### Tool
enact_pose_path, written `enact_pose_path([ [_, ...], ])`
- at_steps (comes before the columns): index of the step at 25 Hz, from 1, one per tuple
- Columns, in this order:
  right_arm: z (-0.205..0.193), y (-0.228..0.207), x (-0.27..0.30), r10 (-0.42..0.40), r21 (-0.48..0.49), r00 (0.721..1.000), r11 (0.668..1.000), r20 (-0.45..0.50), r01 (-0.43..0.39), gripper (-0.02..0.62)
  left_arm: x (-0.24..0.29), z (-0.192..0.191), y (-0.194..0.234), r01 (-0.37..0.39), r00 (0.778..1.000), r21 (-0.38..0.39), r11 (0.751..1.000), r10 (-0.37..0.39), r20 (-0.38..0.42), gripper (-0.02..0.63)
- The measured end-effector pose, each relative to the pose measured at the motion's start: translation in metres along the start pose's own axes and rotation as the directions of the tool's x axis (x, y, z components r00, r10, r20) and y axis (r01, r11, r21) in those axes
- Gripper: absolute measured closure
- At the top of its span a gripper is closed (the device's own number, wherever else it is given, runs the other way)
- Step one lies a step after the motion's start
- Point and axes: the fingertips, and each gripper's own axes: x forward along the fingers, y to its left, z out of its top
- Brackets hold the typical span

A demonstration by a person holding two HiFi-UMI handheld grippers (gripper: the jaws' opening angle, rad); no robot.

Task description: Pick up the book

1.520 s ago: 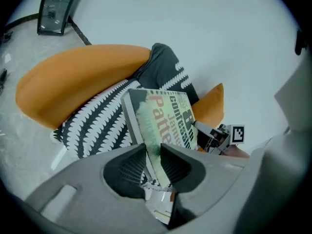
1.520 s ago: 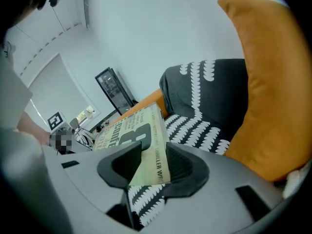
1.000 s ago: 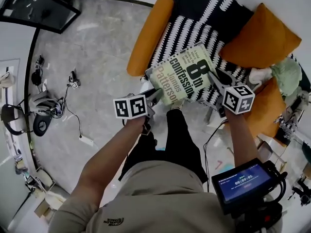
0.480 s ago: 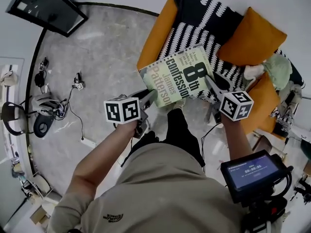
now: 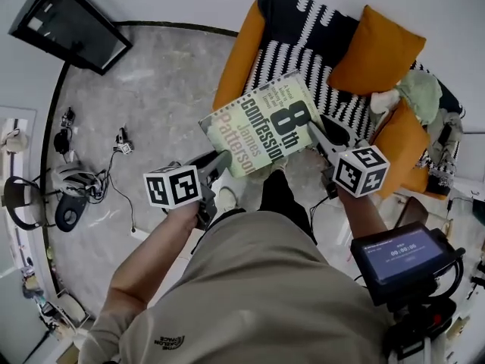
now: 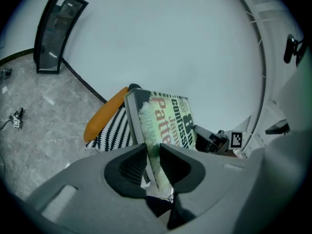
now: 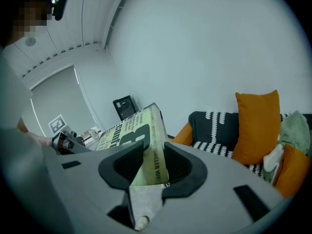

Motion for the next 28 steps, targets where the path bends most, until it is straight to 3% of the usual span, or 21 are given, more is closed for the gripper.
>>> enact_pose_path([
  [6,0.003,0.069,-0.041,-0.01,-0.046,0.999,0.999,0.053,0.012,0.457,-0.07,-0.021,-0.013,0.022,0.999,0.035,0.999,-0.024,0.047,0.52],
  [28,0.001,0.079,-0.065,-0.015,-0.046,0.997,0.999,0.079,0.018,0.457,-0.082,-0.035,-0.032,0.047,0.998,0.043,0.998,-0.049,0.039,0.522],
])
